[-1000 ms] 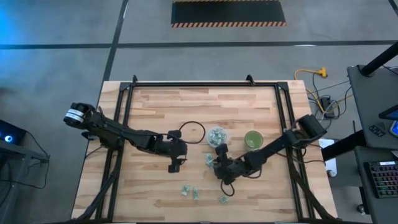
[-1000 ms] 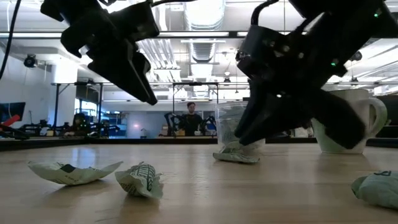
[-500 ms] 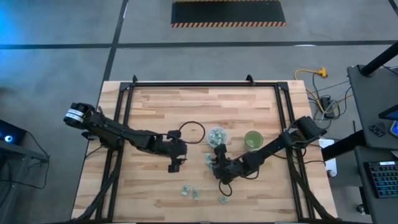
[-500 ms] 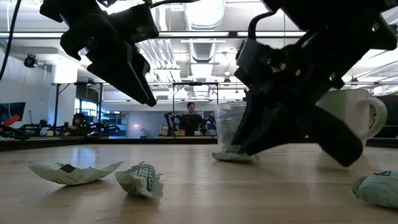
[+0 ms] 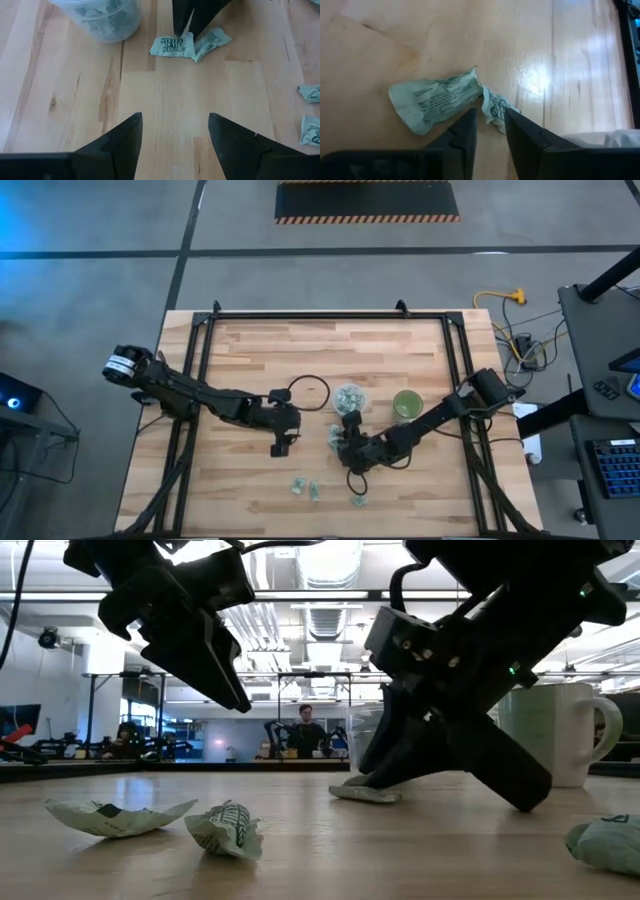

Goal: Pick and place Stevia / Truvia into bins
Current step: Put the green stevia packet into the transparent container

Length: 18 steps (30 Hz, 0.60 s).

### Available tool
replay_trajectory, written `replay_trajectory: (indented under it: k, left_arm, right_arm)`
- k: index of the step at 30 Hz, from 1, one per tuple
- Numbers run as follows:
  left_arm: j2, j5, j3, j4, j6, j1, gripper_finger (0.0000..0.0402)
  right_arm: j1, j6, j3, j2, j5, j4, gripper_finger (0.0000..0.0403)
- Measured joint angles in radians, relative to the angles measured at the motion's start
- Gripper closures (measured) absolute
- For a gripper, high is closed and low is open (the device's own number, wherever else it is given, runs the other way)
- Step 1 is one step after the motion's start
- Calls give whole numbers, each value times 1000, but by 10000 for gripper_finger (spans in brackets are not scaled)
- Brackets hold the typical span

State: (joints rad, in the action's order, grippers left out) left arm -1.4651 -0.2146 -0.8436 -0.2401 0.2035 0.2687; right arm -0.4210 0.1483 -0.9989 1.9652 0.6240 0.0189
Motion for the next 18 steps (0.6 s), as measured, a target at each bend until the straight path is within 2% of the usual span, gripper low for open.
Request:
replay_trajectory:
  k: [7,14,18]
  left_arm:
    - [0,0,0,0,0,0,191]
    - [0,0,0,-2,0,0,191]
    - [0,0,1,-2,0,0,191]
  right_arm:
    - [1,-1,0,0,3,0,388]
    - [0,6,-6,-7,6,4,394]
    - [-1,28,-18,-57,26,3,394]
